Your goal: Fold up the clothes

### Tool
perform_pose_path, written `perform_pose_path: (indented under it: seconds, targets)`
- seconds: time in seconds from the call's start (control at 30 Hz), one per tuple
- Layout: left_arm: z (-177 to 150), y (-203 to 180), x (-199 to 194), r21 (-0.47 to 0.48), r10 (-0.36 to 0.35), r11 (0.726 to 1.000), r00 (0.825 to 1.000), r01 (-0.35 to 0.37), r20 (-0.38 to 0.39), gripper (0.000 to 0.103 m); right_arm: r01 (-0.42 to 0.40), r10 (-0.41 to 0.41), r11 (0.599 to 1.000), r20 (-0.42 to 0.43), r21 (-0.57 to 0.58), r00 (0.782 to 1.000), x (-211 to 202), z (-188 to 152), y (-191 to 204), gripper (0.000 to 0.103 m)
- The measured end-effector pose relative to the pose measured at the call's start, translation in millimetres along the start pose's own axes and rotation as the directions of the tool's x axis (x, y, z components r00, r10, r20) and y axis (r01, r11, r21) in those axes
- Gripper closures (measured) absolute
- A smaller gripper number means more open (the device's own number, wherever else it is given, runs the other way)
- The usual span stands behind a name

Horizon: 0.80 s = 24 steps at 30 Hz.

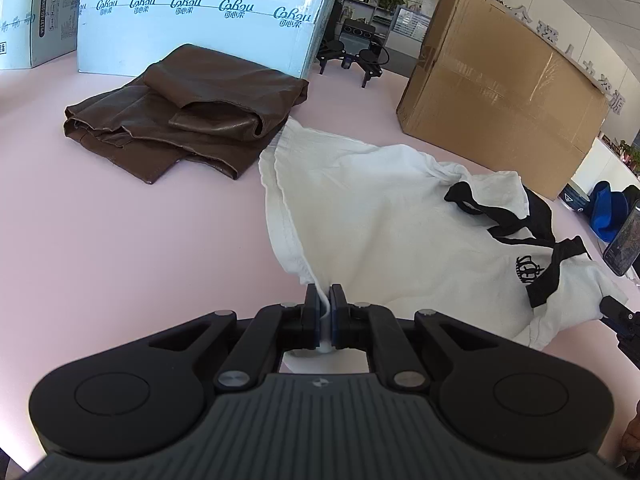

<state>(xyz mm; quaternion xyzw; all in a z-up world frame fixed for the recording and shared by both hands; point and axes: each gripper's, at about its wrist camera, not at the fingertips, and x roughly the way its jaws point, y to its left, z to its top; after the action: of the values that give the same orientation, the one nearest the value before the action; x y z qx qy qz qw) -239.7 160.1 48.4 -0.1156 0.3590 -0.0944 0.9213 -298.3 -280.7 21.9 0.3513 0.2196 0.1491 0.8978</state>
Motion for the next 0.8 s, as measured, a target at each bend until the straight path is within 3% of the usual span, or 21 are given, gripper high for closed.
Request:
perform_pose_path:
  seconds: [0.13, 0.27, 0.43, 0.47, 0.5, 0.53, 0.57, 0.6, 0.8]
  targets:
    - [-4.4, 4.8, -9.9, -0.022, -0.062, 0.998, 0.998, 0.062, -0.012, 0.099, -0.007, 0.008, 0.999, 0.014, -0.041, 1.0, -13.4, -1.6, 5.1, 0.094]
    - [-10.2, 8.1, -11.4, -0.038, -0.069, 0.997, 0.997, 0.068, -0.029, 0.099, -0.039, 0.041, 0.995, 0.021, -0.095, 0.999, -27.5, -0.9, 13.6, 0.097]
    - [-13.3, 14.3, -9.6, -0.042, -0.069, 0.997, 0.995, 0.066, -0.07, 0.096, 0.037, -0.036, 0.99, 0.01, -0.138, 0.999, -25.6, -3.9, 17.4, 0.096]
    - [-13.1, 15.3, -10.3, -0.037, -0.072, 0.997, 0.994, 0.069, -0.082, 0.091, 0.054, -0.053, 0.988, 0.005, -0.143, 0.999, -24.2, -4.7, 17.1, 0.094]
    - [-13.0, 16.5, -10.8, -0.033, -0.076, 0.997, 0.993, 0.073, -0.095, 0.076, 0.063, -0.064, 0.993, -0.011, -0.105, 0.998, -21.6, -3.7, 11.5, 0.088]
    - [-12.8, 17.8, -11.1, -0.028, -0.086, 0.996, 0.99, 0.083, -0.113, 0.063, 0.072, -0.074, 0.995, -0.027, -0.064, 0.997, -19.0, -2.6, 5.6, 0.06]
    - [-13.0, 19.2, -11.6, -0.024, -0.097, 0.995, 0.987, 0.095, -0.128, 0.03, 0.072, -0.073, 0.997, -0.035, -0.025, 0.997, -17.8, -2.2, -0.2, 0.038]
    - [-14.5, 20.9, -13.3, -0.025, -0.114, 0.993, 0.985, 0.112, -0.13, 0.017, 0.066, -0.065, 0.998, -0.04, 0.021, 0.997, -16.7, -1.1, -6.9, 0.037]
    - [-16.2, 26.0, -11.0, -0.047, -0.102, 0.994, 0.985, 0.096, -0.14, 0.017, 0.082, -0.075, 0.991, -0.068, 0.103, 0.995, -3.4, 4.0, -21.3, 0.037]
